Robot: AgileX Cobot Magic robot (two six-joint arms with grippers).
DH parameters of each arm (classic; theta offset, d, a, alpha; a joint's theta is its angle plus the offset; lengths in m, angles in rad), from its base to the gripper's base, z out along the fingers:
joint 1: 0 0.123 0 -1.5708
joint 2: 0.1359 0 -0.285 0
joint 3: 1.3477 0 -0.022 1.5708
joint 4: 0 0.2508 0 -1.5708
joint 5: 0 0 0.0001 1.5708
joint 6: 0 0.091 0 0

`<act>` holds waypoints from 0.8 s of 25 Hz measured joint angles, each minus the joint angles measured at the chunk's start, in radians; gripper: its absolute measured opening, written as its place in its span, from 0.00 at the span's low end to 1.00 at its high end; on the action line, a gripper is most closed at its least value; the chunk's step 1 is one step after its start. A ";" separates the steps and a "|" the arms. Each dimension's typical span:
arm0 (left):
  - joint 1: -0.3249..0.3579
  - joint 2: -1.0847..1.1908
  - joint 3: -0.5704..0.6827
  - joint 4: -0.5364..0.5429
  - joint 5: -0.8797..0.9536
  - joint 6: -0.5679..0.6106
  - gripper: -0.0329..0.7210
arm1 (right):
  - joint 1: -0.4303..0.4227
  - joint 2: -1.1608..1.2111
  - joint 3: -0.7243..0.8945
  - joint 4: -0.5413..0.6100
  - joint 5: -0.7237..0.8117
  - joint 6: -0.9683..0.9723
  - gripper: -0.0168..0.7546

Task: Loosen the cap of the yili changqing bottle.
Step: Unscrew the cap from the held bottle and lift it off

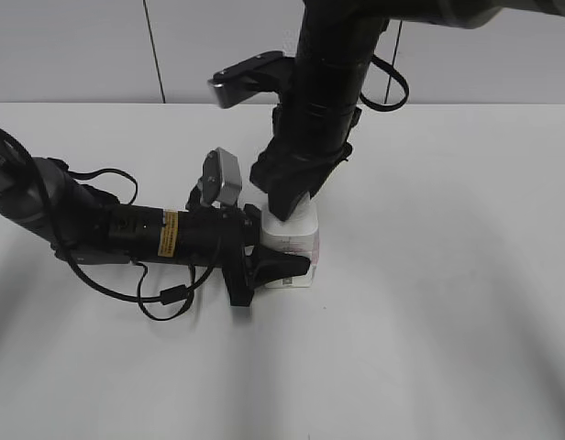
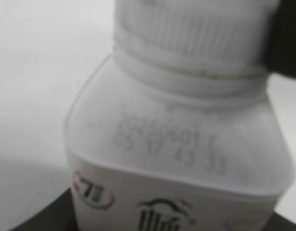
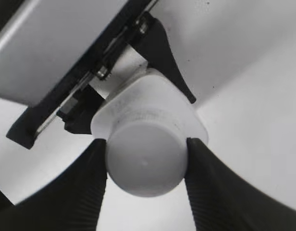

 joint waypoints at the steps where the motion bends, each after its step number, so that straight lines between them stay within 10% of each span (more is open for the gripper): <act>1: 0.000 0.000 0.000 0.000 0.000 0.001 0.53 | 0.000 0.000 0.000 -0.001 0.000 -0.045 0.54; 20: 0.000 0.000 0.000 0.007 0.001 0.005 0.53 | 0.000 0.000 -0.002 -0.004 0.002 -0.554 0.54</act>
